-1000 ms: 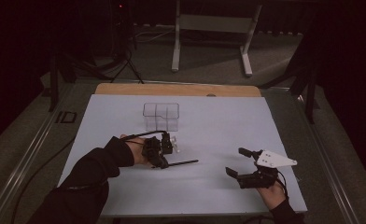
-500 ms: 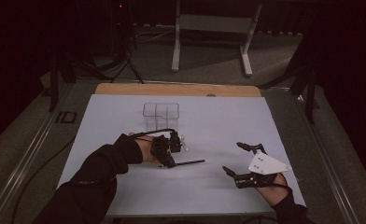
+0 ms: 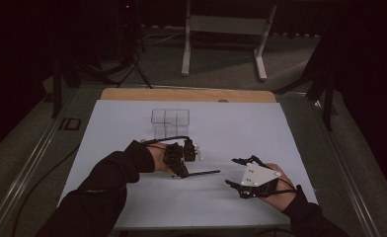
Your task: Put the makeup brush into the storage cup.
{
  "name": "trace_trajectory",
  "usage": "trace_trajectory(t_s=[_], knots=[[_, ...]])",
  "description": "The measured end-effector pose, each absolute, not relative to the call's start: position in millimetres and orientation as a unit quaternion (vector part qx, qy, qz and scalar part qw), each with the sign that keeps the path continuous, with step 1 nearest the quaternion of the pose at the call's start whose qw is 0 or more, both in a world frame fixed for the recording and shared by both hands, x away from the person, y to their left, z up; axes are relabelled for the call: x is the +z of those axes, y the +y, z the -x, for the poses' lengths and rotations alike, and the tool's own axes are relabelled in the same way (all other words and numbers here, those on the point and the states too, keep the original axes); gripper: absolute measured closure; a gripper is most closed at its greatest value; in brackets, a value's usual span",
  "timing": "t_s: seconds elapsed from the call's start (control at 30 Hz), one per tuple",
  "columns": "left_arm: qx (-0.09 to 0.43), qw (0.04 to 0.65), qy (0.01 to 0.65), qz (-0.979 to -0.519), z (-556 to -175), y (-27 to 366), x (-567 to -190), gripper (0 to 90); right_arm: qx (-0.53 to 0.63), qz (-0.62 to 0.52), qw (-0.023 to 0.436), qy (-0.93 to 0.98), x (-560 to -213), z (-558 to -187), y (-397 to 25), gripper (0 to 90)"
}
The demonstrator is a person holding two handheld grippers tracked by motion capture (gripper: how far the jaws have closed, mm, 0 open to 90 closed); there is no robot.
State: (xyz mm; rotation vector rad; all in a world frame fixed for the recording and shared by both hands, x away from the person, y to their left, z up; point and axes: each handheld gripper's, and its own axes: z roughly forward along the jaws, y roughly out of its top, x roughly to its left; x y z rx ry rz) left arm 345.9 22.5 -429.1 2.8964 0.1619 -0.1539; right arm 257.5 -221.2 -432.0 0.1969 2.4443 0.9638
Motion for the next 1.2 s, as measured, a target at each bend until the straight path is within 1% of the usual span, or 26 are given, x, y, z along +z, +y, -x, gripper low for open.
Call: trace_trajectory(t_s=[0.07, 0.1, 0.23, 0.3, 0.53, 0.67, 0.73, 0.83, 0.87, 0.93, 1.03, 1.2], knots=[[-0.054, 0.121, 0.054, -0.990, -346, 20, -427, 85.6, 0.346, -0.075, 0.233, 0.906, -436, -262, -218, 36.4], [-0.049, 0.119, 0.049, -0.991, -345, 19, -427, 85.5, 0.341, -0.076, 0.223, 0.910, -439, -264, -217, 38.1], [-0.051, 0.114, 0.044, -0.991, -344, 15, -426, 85.6, 0.316, -0.075, 0.214, 0.921, -446, -271, -212, 41.4], [-0.049, 0.115, 0.042, -0.991, -344, 14, -426, 85.5, 0.310, -0.072, 0.210, 0.924, -449, -275, -211, 44.8], [-0.051, 0.109, 0.036, -0.992, -343, 10, -428, 85.6, 0.279, -0.061, 0.226, 0.931, -461, -280, -206, 52.3], [-0.050, 0.109, 0.038, -0.992, -345, 8, -428, 85.6, 0.272, -0.057, 0.221, 0.935, -462, -282, -202, 55.4], [-0.051, 0.110, 0.034, -0.992, -345, 7, -428, 85.5, 0.274, -0.053, 0.218, 0.935, -462, -283, -200, 59.3], [-0.051, 0.107, 0.028, -0.993, -344, 5, -428, 85.6, 0.272, -0.045, 0.217, 0.937, -463, -283, -197, 61.4], [-0.057, 0.107, 0.027, -0.992, -343, 5, -428, 85.5, 0.271, -0.044, 0.219, 0.936, -464, -283, -197, 62.3], [-0.046, 0.103, 0.023, -0.993, -343, 3, -428, 85.5, 0.268, -0.040, 0.219, 0.937, -465, -284, -195, 63.1], [-0.047, 0.107, 0.021, -0.993, -342, 1, -427, 85.5, 0.263, -0.035, 0.224, 0.938, -466, -283, -193, 66.2], [-0.045, 0.102, 0.022, -0.994, -343, -1, -428, 85.5, 0.259, -0.026, 0.224, 0.939, -468, -281, -190, 73.8]])
